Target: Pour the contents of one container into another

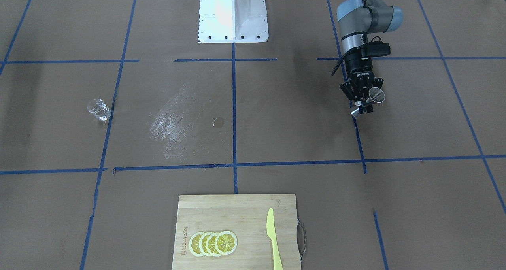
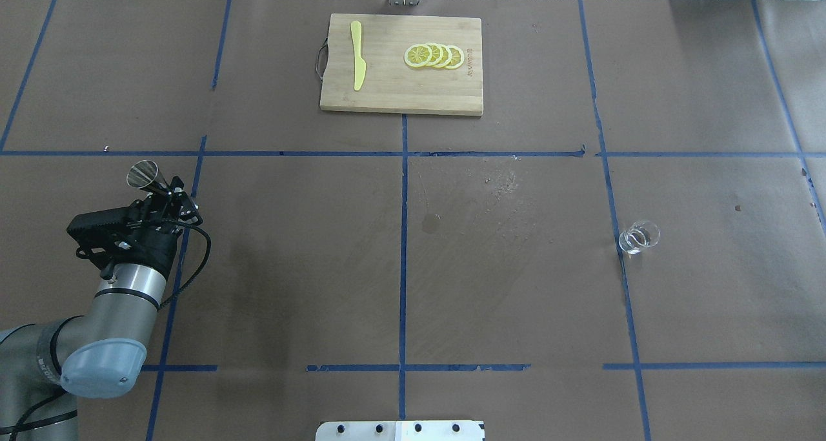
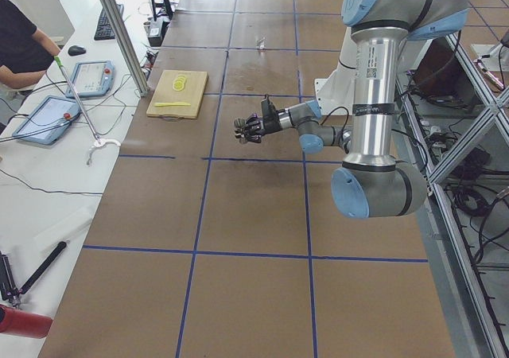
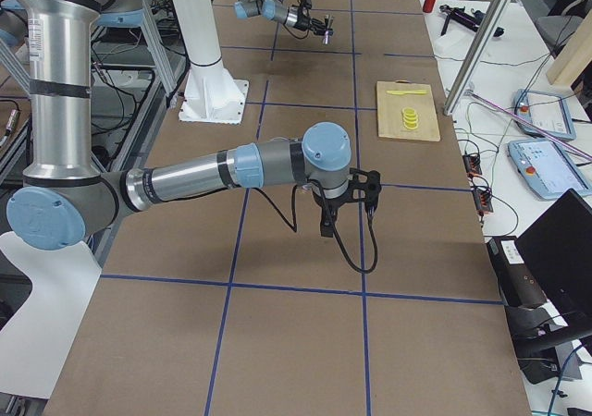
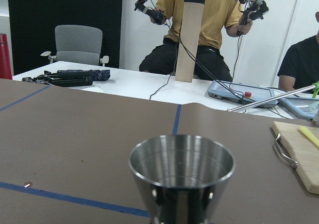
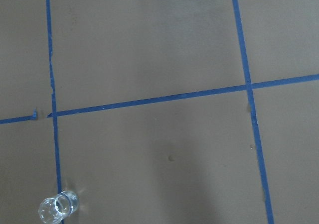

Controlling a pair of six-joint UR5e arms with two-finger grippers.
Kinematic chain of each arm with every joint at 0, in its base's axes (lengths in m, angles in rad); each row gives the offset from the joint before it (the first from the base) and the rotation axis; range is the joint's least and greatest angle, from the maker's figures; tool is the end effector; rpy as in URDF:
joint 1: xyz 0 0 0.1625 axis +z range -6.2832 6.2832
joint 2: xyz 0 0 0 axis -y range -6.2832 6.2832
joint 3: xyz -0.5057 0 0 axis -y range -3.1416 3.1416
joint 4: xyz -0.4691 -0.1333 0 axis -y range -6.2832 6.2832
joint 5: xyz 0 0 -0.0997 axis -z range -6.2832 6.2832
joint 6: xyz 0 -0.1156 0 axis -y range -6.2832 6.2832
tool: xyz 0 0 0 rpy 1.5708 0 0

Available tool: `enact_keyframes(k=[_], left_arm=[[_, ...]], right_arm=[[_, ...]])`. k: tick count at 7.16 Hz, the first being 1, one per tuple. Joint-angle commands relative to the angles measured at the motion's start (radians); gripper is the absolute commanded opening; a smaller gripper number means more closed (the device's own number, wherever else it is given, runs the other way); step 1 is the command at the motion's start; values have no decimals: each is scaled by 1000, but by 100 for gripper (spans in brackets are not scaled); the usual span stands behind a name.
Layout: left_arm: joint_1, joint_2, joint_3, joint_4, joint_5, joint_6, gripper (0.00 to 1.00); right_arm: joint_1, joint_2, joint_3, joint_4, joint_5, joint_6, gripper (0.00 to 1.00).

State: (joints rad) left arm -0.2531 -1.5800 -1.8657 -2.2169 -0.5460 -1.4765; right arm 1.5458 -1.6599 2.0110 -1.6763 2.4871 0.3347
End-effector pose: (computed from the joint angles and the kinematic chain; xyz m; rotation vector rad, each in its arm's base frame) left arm 0.4831 -0.3647 0.4815 1.0870 0.6922 -0.6218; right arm 0.0288 -0.5102 0.5489 0.0614 -0.9384 0.1741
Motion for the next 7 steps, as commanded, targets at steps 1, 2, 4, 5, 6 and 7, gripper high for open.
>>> enact_keyframes(k=[1,2,4,5,6,7], left_arm=[[1,-49,-26,-36,-6,125,0],[0,-102,-27,-44,-6,177,0],[1,-118,-24,-166,-82,302,0],[0,-120,-23,-320,-113,423,0],[0,-129,-23,-369,-115,567,0],[-3,-150,-23,-368,-117,597,0]], right_arm=[[-144,-12,96,77,-124,202,100],[-249,-82,94,328,-176,428,100],[-416,-222,94,712,-322,683,100],[-444,-224,95,724,-338,693,100],[-507,-224,104,734,-414,702,100],[-574,-224,107,786,-480,771,100]])
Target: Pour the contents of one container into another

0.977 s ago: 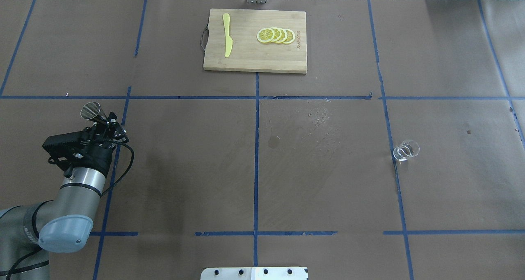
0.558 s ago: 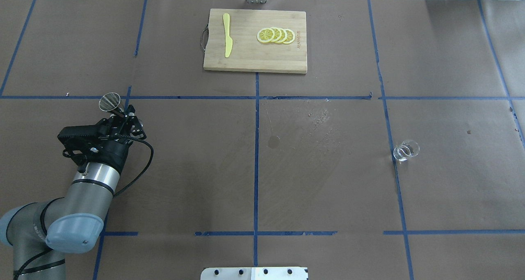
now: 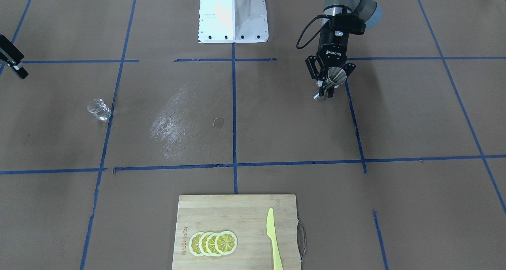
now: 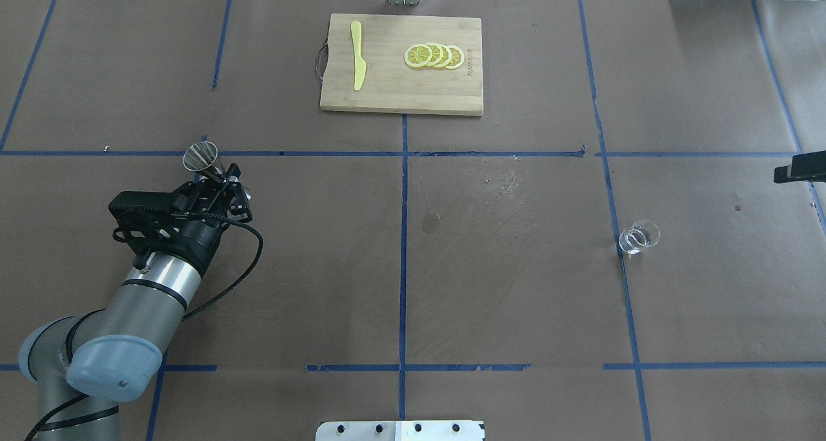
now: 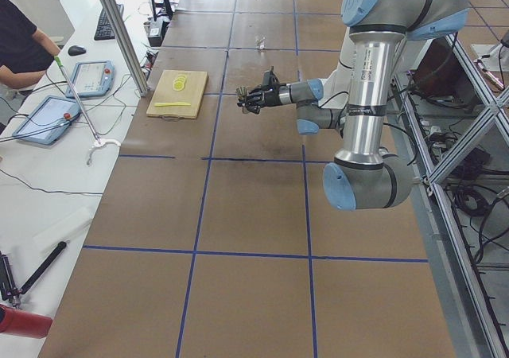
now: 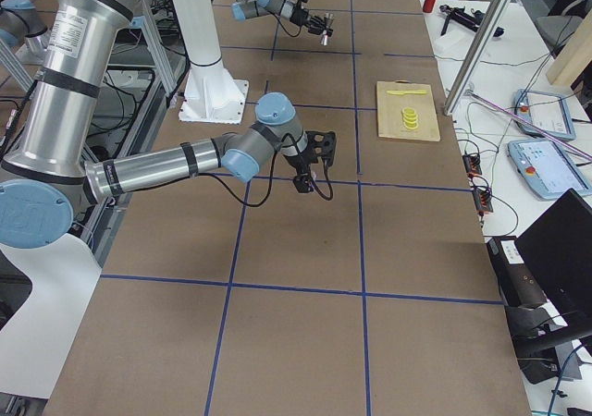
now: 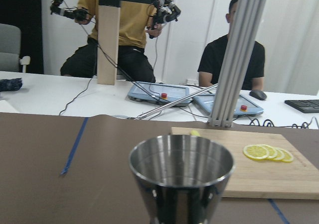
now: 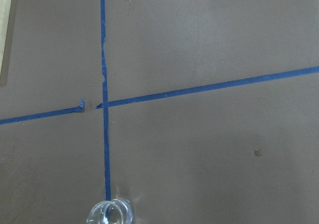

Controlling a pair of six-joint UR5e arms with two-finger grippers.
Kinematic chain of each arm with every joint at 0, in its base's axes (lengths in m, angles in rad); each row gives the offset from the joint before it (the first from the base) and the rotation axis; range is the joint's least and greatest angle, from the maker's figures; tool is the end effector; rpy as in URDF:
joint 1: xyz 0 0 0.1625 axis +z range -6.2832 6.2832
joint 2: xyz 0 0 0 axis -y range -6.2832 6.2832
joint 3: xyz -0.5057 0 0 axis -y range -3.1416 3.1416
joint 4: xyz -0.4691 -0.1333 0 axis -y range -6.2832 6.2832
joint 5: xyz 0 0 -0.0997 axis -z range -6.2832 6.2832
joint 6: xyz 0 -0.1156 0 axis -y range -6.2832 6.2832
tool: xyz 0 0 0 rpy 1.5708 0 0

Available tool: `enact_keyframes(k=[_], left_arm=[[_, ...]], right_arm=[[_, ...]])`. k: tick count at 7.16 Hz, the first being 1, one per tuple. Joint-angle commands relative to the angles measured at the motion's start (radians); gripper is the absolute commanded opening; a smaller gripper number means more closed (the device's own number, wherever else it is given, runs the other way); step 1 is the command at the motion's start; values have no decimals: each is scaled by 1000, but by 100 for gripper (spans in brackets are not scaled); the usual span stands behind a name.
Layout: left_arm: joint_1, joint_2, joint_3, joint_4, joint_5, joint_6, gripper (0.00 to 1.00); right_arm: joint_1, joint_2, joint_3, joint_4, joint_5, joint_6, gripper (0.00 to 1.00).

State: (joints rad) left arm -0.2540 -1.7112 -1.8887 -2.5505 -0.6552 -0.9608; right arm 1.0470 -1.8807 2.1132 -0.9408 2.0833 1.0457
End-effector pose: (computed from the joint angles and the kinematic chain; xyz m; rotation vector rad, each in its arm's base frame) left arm 0.4995 -0.3621 0.3662 1.2163 0.8796 -0.3697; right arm -0.1555 -0.4225 0.5258 0.2575 -0.9362 0.2595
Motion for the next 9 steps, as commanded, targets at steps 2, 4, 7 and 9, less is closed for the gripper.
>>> enact_keyframes(k=[2,4,7,9], left_arm=[[-4,-97,20,-22,-14,86,0],[-1,-97,30,-24,-15,97,0],[-2,-102,33,-24,-21,111,0],[-2,-103,33,-24,-21,111,0]], right_arm=[[-271,-6,19,123,-290,188,100],[-518,-29,21,129,-609,221,100],[-842,-40,-43,131,-1118,376,100],[-870,-32,-126,151,-1242,378,100]])
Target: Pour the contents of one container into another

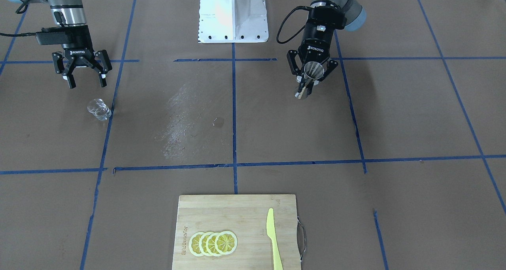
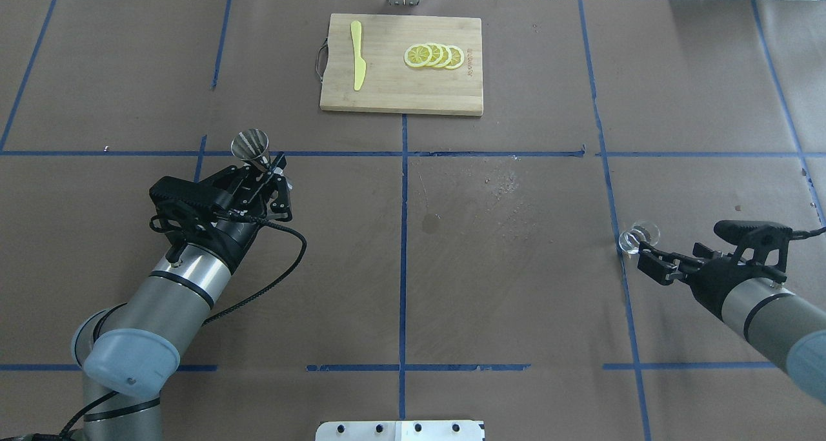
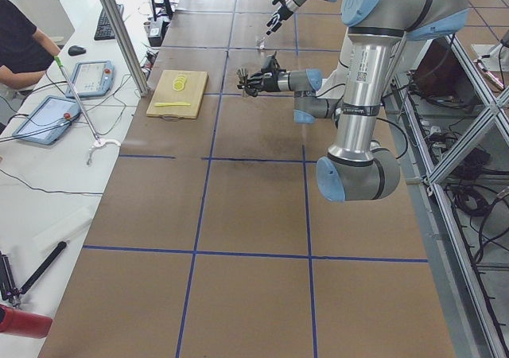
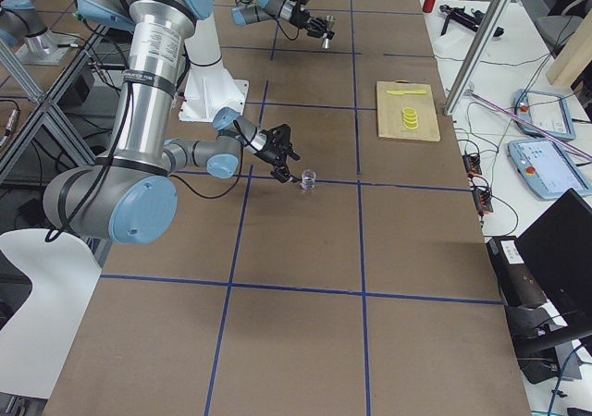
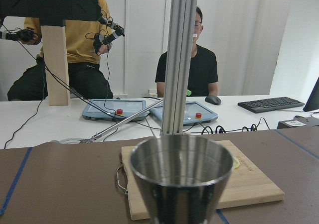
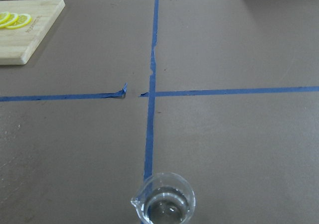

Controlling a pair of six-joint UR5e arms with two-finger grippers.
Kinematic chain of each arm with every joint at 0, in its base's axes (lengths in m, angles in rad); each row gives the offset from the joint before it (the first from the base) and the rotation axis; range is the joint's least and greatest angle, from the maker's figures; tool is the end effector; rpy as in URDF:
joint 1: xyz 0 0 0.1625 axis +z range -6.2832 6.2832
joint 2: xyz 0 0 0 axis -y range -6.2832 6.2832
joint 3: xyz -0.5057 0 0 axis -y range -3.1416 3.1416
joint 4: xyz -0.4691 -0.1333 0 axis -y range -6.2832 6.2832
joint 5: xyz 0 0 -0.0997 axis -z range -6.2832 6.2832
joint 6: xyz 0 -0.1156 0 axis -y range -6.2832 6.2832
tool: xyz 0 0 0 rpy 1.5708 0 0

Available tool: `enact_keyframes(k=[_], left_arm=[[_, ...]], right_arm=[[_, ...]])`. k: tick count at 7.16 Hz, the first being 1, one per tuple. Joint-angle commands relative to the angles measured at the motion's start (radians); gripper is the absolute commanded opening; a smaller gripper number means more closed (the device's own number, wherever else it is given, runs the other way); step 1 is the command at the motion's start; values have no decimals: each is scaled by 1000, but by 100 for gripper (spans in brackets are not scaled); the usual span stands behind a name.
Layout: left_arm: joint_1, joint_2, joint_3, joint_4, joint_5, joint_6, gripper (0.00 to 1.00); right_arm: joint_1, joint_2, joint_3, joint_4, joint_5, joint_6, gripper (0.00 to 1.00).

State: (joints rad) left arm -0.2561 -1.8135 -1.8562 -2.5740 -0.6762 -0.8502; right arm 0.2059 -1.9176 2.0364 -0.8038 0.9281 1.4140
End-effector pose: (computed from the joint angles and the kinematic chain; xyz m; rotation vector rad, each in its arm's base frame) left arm 0.5267 -0.3689 0.3202 1.2657 0.9027 -0.3163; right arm -0.3782 -0.2859 0.5638 0.7448 -0.7331 0.3289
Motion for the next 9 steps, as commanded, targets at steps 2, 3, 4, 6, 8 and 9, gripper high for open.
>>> enact_keyframes(k=[2,3,4,6,8,9], left_arm=[[0,-1,0,0,0,0,0],[-2,-1,0,0,0,0,0],[-2,-1,0,0,0,0,0],[-3,-1,0,0,0,0,0],[-3,-1,0,0,0,0,0],[-3,-1,0,0,0,0,0]], right_arm=[[-42,69,-134,66,-181,0,100],[-45,71,-139,66,-189,-4,100],[-51,87,-156,66,-193,-4,100],[-49,130,-203,66,-207,-13,100],[-52,144,-244,67,-213,-27,100],[-53,175,-274,75,-213,-29,100]])
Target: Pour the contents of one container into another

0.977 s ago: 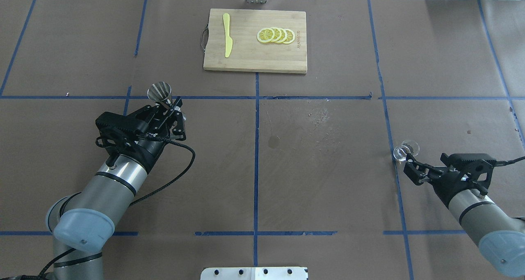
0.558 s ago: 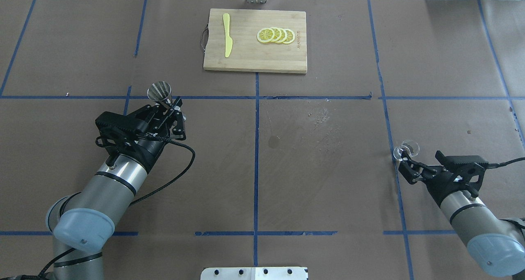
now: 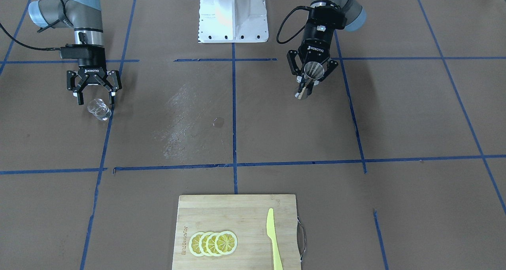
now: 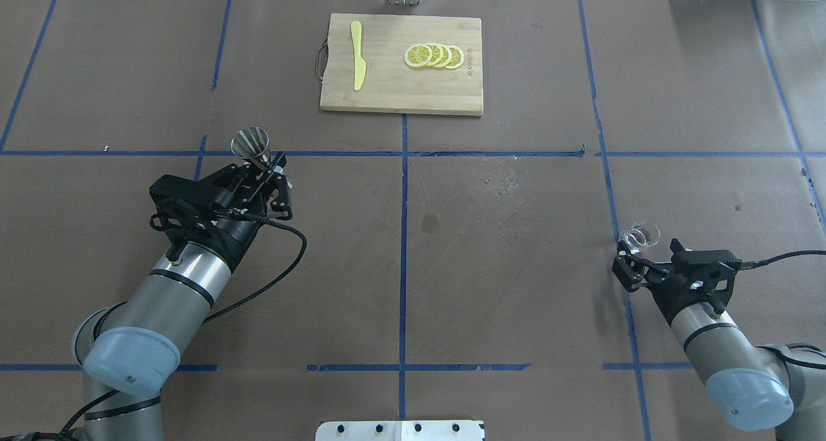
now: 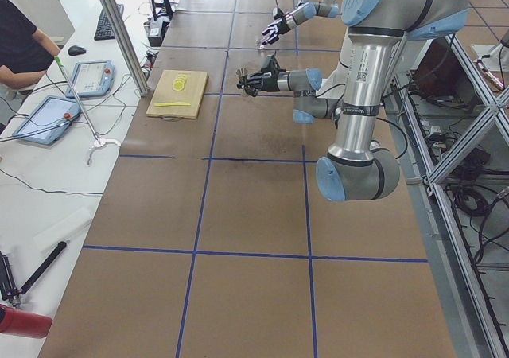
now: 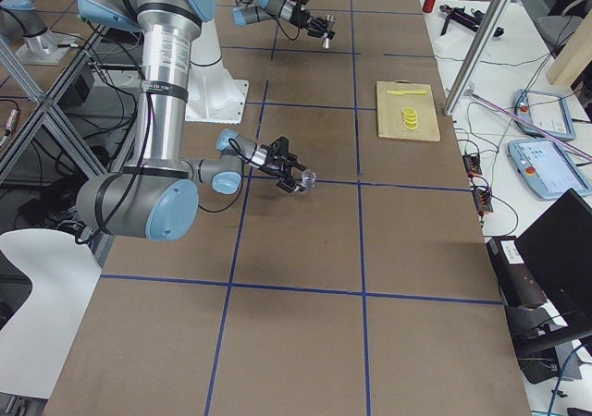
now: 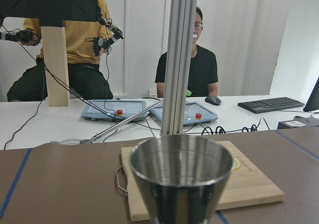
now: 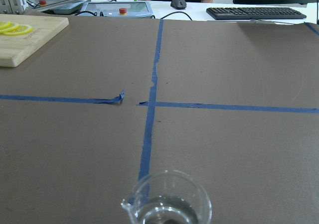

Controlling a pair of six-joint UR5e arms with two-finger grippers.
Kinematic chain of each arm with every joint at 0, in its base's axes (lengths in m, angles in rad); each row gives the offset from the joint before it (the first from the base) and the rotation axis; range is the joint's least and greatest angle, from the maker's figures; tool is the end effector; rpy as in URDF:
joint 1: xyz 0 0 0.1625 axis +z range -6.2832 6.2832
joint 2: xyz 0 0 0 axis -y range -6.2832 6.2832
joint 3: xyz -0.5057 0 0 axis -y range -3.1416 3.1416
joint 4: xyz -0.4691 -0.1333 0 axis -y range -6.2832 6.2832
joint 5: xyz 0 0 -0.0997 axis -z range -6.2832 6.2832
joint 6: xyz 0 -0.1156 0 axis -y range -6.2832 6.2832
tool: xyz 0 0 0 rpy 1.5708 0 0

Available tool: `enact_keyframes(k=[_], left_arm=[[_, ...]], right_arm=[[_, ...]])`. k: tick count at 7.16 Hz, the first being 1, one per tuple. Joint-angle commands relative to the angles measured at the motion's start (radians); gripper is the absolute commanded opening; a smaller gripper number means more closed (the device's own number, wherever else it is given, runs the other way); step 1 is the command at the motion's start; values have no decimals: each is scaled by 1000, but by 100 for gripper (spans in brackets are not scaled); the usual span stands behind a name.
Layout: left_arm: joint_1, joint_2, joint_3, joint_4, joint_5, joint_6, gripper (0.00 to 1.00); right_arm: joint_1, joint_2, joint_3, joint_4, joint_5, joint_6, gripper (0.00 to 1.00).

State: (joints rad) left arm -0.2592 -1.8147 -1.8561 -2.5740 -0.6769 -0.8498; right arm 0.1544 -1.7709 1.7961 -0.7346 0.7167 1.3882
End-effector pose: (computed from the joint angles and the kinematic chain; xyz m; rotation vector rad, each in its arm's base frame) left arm 0.5258 -0.3706 0.3196 1.2672 0.9020 -0.3185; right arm -0.4512 -0.2933 0.6201 0.9226 -0.6611 0.3422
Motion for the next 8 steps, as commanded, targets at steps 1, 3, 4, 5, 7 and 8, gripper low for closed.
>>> enact_keyframes(k=[1,3,4,5,7,8], left_arm=[[0,0,2,0,-1,0,0],[-2,0,2,0,0,0,0],[-2,0,2,1,0,0,0],[-2,0,2,2,0,0,0],[-2,-3,9,0,0,0,0],[0,-5,9,0,0,0,0]], right_arm=[[-1,40,-46,17,0,-12,100],[4,39,-52,50,-3,-47,100],[7,39,-52,50,-5,-47,100],[13,39,-52,50,-5,-47,100],[31,41,-70,50,-5,-49,100],[45,48,-72,50,-2,-52,100]])
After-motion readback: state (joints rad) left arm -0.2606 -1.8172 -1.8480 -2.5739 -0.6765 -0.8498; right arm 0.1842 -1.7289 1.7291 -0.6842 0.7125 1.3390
